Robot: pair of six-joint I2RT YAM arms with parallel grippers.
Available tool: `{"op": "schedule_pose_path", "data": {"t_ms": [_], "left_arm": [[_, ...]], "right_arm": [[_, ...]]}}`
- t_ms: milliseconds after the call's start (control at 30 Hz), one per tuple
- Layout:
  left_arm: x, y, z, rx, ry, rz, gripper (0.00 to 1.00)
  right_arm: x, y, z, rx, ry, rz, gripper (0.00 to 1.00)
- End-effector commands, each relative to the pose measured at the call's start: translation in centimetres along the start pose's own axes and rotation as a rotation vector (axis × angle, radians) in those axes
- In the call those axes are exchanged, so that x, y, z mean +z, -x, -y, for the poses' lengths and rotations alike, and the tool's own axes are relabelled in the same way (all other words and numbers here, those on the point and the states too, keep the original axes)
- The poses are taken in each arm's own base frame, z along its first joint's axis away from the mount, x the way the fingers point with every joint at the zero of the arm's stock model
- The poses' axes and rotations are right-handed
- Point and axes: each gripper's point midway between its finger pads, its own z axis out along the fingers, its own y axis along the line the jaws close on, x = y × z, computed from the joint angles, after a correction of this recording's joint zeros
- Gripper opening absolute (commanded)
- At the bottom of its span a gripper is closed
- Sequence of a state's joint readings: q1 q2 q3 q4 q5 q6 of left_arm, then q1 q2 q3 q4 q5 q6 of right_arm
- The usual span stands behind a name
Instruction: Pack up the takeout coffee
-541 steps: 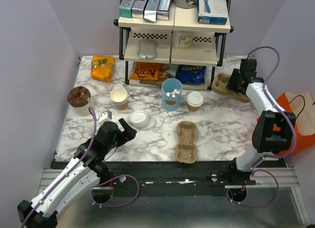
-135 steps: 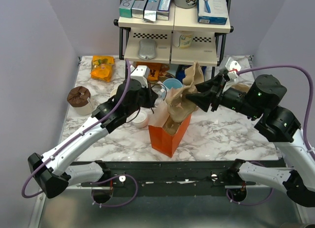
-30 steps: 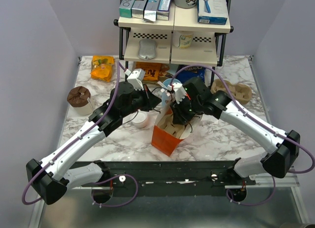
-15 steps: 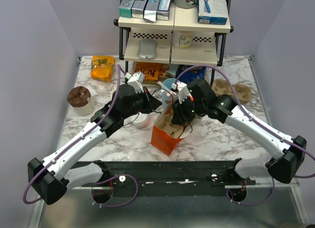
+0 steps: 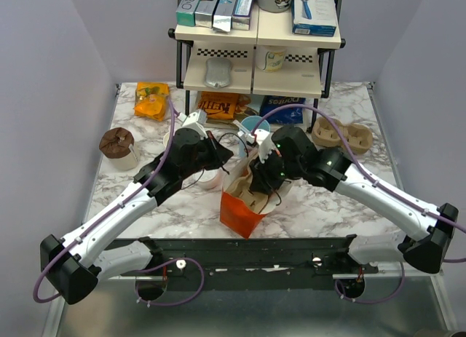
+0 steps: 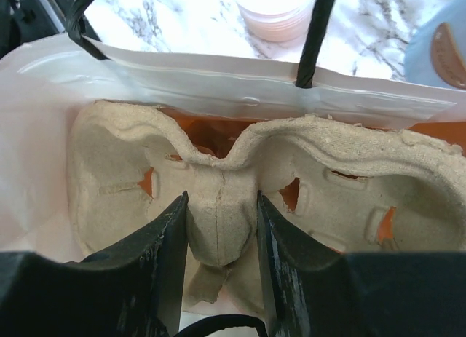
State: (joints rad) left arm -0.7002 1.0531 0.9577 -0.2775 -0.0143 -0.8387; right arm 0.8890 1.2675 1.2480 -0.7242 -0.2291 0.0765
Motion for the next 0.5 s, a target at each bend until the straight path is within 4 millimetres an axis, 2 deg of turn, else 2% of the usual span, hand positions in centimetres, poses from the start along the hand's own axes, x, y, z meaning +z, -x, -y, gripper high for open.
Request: {"op": "schedule_pose_path", "data": {"t_ms": [0,67,267,400,467], "left_arm": [[-0.2,0.2,-1.2,-0.026,0.046,0.03,0.0],[-0.1,0.0,-1.2,-0.027,0.049,0.023,0.0],[0.2,0.1,-1.7,-0.026,0.074,0.024,0.0],[0.1,0.1,-2.3,-0.028,0.107,0.031,0.0],[0.2,0.2,-2.5,-0.032,0.119,0.037,0.0]], "right_arm": [[1.8,-2.0,-0.7,-0.046,0.022,-0.102,0.44],[2.6,-2.3,-0.2,-0.063,-0.011,-0.13,0.44],[3.0,-3.4,-0.1,-0.069,-0.036,-0.164,0.44],[2.3,-4.0,0.3,-0.15,-0.074,-0.15,0.44],[1.3,-3.3,0.2,-0.202,-0.084,-0.104,0.44]]}}
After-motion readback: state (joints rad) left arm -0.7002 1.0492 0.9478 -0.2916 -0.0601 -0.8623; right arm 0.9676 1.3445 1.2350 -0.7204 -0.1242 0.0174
